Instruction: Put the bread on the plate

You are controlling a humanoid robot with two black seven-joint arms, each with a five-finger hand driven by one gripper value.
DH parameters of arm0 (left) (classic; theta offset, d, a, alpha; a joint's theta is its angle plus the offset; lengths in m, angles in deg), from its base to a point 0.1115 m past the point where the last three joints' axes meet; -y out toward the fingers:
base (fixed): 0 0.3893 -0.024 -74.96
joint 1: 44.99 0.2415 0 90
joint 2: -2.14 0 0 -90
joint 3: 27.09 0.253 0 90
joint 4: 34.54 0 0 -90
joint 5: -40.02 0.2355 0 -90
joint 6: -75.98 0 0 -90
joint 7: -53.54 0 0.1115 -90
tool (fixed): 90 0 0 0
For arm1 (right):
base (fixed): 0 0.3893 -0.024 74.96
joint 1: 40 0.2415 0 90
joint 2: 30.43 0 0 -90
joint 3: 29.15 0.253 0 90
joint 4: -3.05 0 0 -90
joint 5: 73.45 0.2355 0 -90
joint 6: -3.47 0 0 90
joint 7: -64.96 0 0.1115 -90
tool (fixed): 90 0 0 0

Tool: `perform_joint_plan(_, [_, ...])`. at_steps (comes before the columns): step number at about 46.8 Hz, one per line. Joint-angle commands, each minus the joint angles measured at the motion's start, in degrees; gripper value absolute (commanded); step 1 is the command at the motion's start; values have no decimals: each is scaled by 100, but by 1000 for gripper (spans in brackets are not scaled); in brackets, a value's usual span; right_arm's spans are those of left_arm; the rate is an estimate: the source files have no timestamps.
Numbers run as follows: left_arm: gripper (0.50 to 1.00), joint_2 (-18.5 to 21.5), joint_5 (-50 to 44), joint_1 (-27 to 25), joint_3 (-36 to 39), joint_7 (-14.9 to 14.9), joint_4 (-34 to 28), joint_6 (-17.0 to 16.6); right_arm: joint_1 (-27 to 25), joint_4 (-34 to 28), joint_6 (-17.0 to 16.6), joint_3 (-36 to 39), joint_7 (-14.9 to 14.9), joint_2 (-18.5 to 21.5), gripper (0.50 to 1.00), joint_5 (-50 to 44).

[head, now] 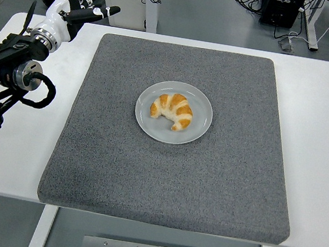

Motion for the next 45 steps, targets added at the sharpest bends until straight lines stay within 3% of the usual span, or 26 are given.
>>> perform_joint_plan(1, [995, -111, -29, 13, -115, 24, 338, 255, -9, 5, -5, 0, 0, 0, 1000, 0])
perform_joint_plan(13, [995, -436, -29, 13, -168, 243, 1103, 800, 0, 14, 4, 9, 0, 0, 1000, 0])
perform_joint_plan(45, [995, -982, -11, 83, -116, 393, 1912, 932, -27, 31, 13, 9, 9, 0, 1000, 0])
